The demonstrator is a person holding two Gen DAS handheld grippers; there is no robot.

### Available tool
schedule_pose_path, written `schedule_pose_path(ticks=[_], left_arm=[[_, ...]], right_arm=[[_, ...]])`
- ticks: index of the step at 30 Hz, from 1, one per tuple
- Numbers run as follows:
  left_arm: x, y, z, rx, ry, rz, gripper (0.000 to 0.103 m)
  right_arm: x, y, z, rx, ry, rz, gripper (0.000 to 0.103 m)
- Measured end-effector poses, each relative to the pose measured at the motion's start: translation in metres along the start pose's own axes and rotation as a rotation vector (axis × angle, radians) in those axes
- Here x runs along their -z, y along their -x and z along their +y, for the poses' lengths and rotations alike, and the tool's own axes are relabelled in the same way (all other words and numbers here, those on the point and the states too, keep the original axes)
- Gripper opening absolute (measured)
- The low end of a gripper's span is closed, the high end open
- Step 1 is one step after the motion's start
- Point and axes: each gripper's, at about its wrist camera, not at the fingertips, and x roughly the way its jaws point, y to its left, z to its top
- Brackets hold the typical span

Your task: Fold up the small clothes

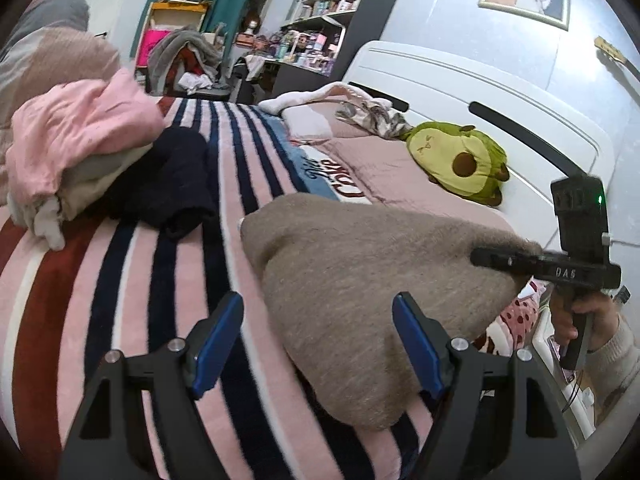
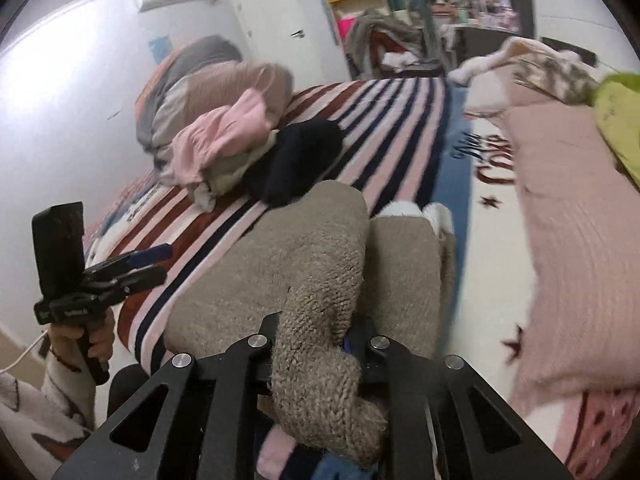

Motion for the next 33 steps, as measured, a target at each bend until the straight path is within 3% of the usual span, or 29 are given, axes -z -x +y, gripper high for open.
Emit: schedule_pose_path(ticks=[4, 8, 14, 17, 19, 23, 25, 30, 33], left_arm=[[-0.003, -0.015, -0.013, 0.011, -0.013, 0.03, 0.073], [0.001, -0.035, -0.019, 0.014, -0.011, 0.082, 0.073], [0.01, -0.06, -0.011, 0.009, 0.026, 0.143, 0.074], [0.011, -0.058, -0.004, 0.026, 0.051, 0.153, 0.074], [0.009, -0.057, -0.003, 0.024, 0.035, 0.157, 0.074], [0.006, -0.056, 0.001, 0.06, 0.039, 0.168, 0.073], [0.001, -0.056, 0.005, 0.08, 0.048, 0.173, 0.073], [-0.016, -0.062, 0.011, 0.083, 0.027, 0.216, 0.074], [-0.021, -0.076, 0.013, 0.132, 0.034, 0.278, 0.074]], right_arm=[[0.035, -0.002, -0.024, -0.006, -0.107, 0.026, 0.011], [0.072, -0.032, -0.036, -0.041, -0.188, 0.082, 0.011], [0.073, -0.051, -0.036, -0.065, -0.209, 0.103, 0.016], [0.066, -0.043, -0.035, -0.036, -0.162, 0.124, 0.03], [0.057, -0.037, -0.034, -0.01, -0.131, 0.131, 0.048], [0.03, -0.017, -0.039, 0.031, -0.093, 0.104, 0.058], [0.017, -0.012, -0.042, 0.027, -0.089, 0.096, 0.071], [0.005, -0.035, -0.053, 0.01, -0.056, 0.19, 0.082], [0.015, -0.059, -0.071, -0.032, -0.126, 0.256, 0.082]])
